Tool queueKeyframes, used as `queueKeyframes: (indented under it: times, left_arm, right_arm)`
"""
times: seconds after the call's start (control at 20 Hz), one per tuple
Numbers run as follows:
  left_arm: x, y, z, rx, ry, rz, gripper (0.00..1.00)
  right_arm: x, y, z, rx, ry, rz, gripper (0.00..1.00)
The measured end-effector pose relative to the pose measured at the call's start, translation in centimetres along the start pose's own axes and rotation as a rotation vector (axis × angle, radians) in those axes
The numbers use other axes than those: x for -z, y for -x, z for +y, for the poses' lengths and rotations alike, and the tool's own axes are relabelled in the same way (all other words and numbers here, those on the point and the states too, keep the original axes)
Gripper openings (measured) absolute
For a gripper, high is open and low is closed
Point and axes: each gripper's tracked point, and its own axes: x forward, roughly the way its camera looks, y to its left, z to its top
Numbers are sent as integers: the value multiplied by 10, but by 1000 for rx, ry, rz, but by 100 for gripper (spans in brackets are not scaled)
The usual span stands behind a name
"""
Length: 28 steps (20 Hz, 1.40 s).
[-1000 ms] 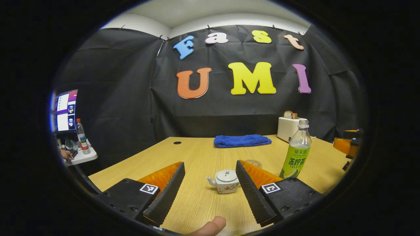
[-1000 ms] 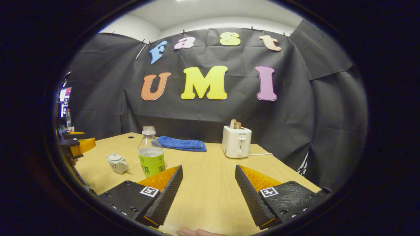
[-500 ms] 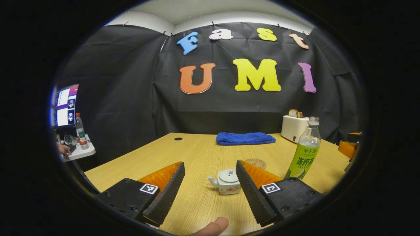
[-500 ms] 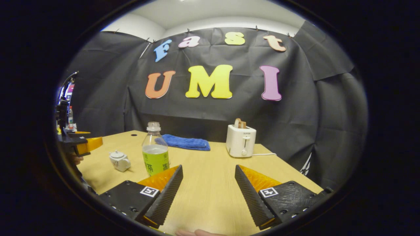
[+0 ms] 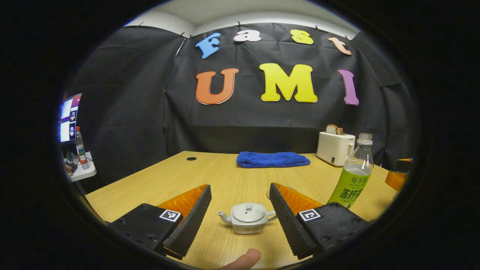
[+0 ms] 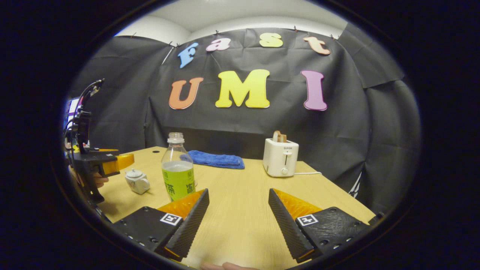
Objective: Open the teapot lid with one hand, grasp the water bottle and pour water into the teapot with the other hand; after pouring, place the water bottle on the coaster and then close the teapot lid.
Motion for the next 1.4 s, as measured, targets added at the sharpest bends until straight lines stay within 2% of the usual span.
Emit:
queueKeyframes:
  times: [0.05,0.25,0.4,0.5,0.55,0.6,0.65,0.7,0.75,0.85,0.95,1.2,1.4]
  left_arm:
    - [0,-4,-6,24,5,-5,98]
    - [9,-17,-17,76,-1,-20,95]
    - [21,-22,-20,102,-22,3,82]
    - [25,-23,-24,119,-21,20,65]
    - [27,-24,-22,117,-19,28,54]
    - [27,-26,-19,110,-19,26,49]
    - [27,-27,-15,102,-15,29,40]
    - [27,-29,-12,94,-10,31,34]
    - [29,-30,-11,87,-9,36,24]
    - [33,-27,-10,84,-6,46,11]
    - [31,-29,-9,81,-18,49,7]
    - [9,-26,-2,72,16,20,3]
    - [-7,-19,15,51,81,16,3]
  right_arm:
    - [1,-2,0,-2,-2,6,97]
    - [4,-8,3,-18,1,0,95]
    - [10,-14,9,-33,2,10,96]
    - [13,-16,14,-47,2,21,95]
    - [13,-17,16,-53,4,22,96]
    - [13,-17,19,-57,6,21,96]
    - [11,-18,21,-61,9,19,98]
    - [12,-17,24,-66,12,18,96]
    - [11,-17,27,-72,14,17,98]
    - [11,-16,33,-90,15,12,95]
    - [13,-14,44,-131,-5,19,98]
    - [20,-9,72,-222,-41,53,96]
    - [15,-9,94,-253,-68,36,95]
